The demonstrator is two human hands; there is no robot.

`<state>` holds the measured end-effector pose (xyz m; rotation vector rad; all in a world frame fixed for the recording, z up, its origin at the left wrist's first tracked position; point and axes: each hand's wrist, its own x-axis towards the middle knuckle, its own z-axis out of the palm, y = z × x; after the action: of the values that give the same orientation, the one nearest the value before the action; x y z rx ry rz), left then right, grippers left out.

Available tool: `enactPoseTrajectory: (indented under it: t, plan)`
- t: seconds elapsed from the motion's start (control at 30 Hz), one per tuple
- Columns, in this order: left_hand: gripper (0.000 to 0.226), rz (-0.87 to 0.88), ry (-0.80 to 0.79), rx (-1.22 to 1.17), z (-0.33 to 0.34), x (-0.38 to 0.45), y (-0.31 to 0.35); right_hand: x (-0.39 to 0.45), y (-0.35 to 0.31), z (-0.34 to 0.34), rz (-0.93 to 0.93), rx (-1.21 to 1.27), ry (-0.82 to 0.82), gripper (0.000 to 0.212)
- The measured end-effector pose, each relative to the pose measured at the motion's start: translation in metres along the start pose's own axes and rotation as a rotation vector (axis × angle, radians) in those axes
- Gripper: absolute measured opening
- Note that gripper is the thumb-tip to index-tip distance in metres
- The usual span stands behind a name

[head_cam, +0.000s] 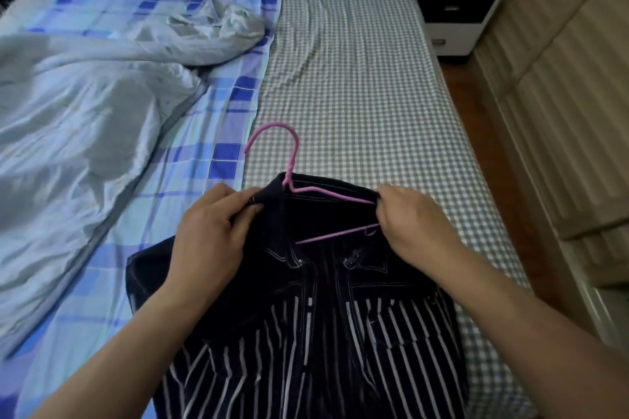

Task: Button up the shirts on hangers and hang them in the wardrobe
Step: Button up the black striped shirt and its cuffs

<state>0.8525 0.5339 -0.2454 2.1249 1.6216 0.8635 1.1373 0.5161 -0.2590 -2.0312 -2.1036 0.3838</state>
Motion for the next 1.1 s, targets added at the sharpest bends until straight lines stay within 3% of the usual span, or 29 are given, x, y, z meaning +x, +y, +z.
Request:
enactPoseTrajectory:
  t: [0.1,0.17,0.3,0.43,0.47,0.53,0.57,0.63,0.73,0.8,0.87,0.93,1.1]
  plan:
    - [0.026,0.098,-0.054,0.017,0.001,0.002,0.018,0.006,-0.043,-0.026,0.013,0.437,-0.021,0.025]
    - [0.024,0.109,-0.056,0.029,0.009,0.008,0.028,0.018,-0.069,-0.041,0.005,0.507,-0.045,0.024]
    - [0.019,-0.031,0.006,-0.085,0.002,0.031,0.012,0.035,-0.035,-0.048,0.011,0.296,-0.100,0.037]
    - [0.014,-0.063,-0.007,-0.161,0.000,0.041,0.004,0.018,-0.005,-0.042,-0.094,0.436,-0.307,0.024]
    - [0.012,-0.079,0.013,-0.171,0.005,0.047,0.004,0.020,-0.003,-0.039,-0.118,0.423,-0.279,0.022]
    - [0.012,-0.066,0.042,-0.162,0.026,0.064,-0.003,0.041,0.002,-0.020,-0.094,0.243,-0.064,0.021]
    - [0.016,-0.049,0.034,-0.111,0.043,0.074,-0.014,0.058,0.006,-0.004,-0.032,0.132,0.018,0.023]
    - [0.040,-0.061,-0.065,0.112,0.082,0.085,-0.042,0.089,0.016,0.034,0.158,-0.048,-0.002,0.034]
    - [0.066,-0.134,-0.313,0.352,0.131,0.060,-0.091,0.103,0.041,0.100,0.396,0.047,-0.113,0.059]
    - [0.067,-0.085,-0.442,0.400,0.159,0.011,-0.131,0.086,0.057,0.148,0.416,0.079,-0.164,0.064]
    - [0.072,-0.033,-0.569,0.490,0.182,-0.037,-0.164,0.058,0.072,0.194,0.370,-0.083,-0.295,0.070]
    - [0.078,-0.007,-0.581,0.546,0.203,-0.059,-0.185,0.038,0.083,0.227,0.311,-0.223,-0.307,0.075]
    - [0.066,0.067,-0.401,0.558,0.227,-0.061,-0.202,0.043,0.087,0.251,0.300,-0.266,-0.133,0.075]
